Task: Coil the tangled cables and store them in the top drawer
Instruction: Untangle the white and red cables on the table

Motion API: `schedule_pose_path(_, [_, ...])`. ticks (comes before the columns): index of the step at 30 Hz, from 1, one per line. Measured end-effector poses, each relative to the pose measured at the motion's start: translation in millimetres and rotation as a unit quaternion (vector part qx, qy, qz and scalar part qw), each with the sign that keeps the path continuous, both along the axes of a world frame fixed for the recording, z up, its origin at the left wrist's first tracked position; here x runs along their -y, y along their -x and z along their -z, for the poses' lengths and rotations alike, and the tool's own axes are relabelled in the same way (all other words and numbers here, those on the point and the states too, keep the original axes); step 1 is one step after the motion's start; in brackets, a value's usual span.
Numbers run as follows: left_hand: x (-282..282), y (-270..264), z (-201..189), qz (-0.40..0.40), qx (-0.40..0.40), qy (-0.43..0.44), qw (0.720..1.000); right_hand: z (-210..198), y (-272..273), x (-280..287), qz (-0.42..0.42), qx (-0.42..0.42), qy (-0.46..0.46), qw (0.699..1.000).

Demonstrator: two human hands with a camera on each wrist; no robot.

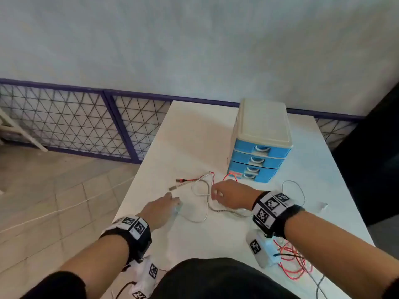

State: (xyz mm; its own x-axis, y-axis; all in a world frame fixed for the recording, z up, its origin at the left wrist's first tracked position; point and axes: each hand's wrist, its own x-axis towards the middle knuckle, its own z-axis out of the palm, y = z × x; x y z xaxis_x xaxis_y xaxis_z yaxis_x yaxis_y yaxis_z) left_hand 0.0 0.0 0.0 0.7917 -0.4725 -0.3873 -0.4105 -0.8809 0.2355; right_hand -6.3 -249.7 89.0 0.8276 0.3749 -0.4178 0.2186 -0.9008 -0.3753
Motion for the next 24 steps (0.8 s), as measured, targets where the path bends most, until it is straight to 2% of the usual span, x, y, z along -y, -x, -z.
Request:
schedule_pose_path(2, [1,2,1,-0.014,0.051,-0.03,0.998,-1,-4,-4,0.012,0.016,-0.004,1.0])
schedule_pose_path(4, [2,8,6,-0.021,0.068,-0.041,0.997,-5,-7,-7,0.016,0.025,-0.001,1.0])
schedule_pose_path(7, [5,9,3,-0.023,0.035,-0.034,0.999,-9,-12,-3,0.029,0.034,-0.024,0.999])
schedule_pose_path(11, [21,2,-26,-0.007,-0.05,0.054,0.997,-8,-16,3,0.074,0.027,-0.11,0.991])
schedule_pose_path(13, [41,-2,-52,-0.007,-0.086,0.153,0.984,-5,-14,5,0.106,-0.031,-0.201,0.973])
schedule_pose_path(16, [69,-17,-89,-0.065,-0.139,0.319,0.935,-8,-8,6,0.128,-0.121,-0.316,0.932])
schedule_pose_path(19, [89,-33,-111,-0.158,-0.164,0.432,0.873,-20,-4,10,0.172,-0.146,-0.404,0.886])
schedule_pose_path(20, [95,-37,-112,-0.194,-0.181,0.47,0.842,-23,-6,13,0.182,-0.132,-0.408,0.885])
schedule_pose_path(22, [102,-45,-106,-0.284,-0.208,0.53,0.772,-26,-10,18,0.196,-0.087,-0.379,0.9])
schedule_pose_path(23, [103,-51,-98,-0.324,-0.197,0.529,0.759,-25,-12,21,0.213,-0.079,-0.381,0.896])
schedule_pose_path(24, [103,-57,-88,-0.353,-0.171,0.491,0.778,-24,-15,23,0.241,-0.083,-0.395,0.883])
